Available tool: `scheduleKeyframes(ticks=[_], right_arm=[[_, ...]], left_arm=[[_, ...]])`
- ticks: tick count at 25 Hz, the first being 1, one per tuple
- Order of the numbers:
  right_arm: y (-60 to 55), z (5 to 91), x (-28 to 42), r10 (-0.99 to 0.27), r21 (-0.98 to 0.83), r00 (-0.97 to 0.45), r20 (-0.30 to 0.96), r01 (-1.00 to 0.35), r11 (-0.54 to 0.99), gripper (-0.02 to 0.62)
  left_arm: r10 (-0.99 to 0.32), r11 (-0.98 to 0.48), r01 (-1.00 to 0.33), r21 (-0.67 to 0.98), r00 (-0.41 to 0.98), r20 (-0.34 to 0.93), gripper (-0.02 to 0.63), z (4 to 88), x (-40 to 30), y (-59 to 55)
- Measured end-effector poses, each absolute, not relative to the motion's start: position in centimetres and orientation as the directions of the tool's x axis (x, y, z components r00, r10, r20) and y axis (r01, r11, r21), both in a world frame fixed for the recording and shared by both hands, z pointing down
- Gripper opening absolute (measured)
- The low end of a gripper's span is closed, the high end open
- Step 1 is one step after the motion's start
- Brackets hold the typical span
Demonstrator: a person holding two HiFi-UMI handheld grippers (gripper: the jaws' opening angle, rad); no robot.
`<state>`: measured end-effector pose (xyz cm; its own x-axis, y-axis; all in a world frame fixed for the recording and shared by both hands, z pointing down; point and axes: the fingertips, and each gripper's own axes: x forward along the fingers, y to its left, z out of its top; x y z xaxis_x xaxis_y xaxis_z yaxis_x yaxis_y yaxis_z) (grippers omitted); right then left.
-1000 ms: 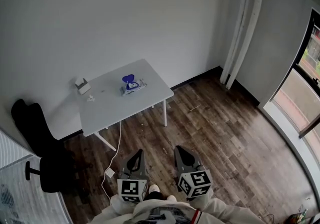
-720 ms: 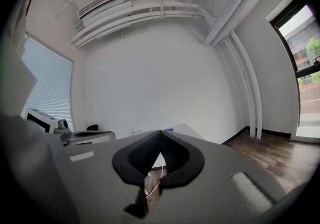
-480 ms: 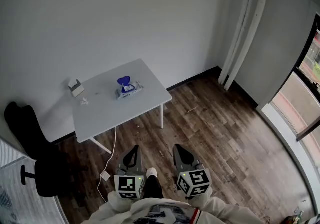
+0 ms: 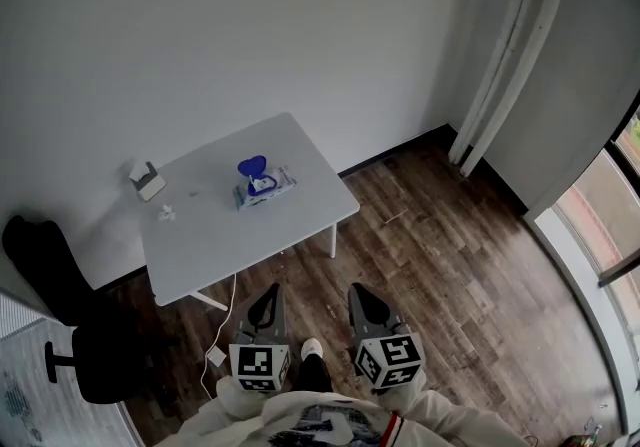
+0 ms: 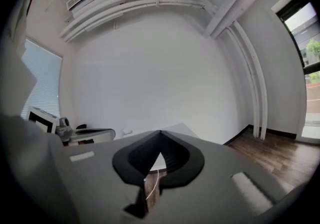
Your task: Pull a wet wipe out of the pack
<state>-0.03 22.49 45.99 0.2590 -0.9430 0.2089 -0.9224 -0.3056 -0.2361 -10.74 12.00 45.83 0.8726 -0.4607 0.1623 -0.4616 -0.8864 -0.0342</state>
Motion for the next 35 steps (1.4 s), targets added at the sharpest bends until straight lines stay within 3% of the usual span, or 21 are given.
scheduleKeyframes(ticks=[18, 35], right_arm=[[8.3, 48.1, 3.8, -0.934, -0.235, 0.228, 0.276, -0.926, -0.296, 0.005], [0.3, 47.0, 6.8, -0.937, -0.182, 0.208, 0.282, -0.947, -0.265, 0.005]], left_arm=[[-0.461, -0.881, -0.473, 0.0, 0.858, 0.227, 0.005, 48.5, -7.1, -1.2], [-0.509, -0.849, -0.527, 0.05, 0.839, 0.194, 0.005, 48.5, -5.4, -9.4]])
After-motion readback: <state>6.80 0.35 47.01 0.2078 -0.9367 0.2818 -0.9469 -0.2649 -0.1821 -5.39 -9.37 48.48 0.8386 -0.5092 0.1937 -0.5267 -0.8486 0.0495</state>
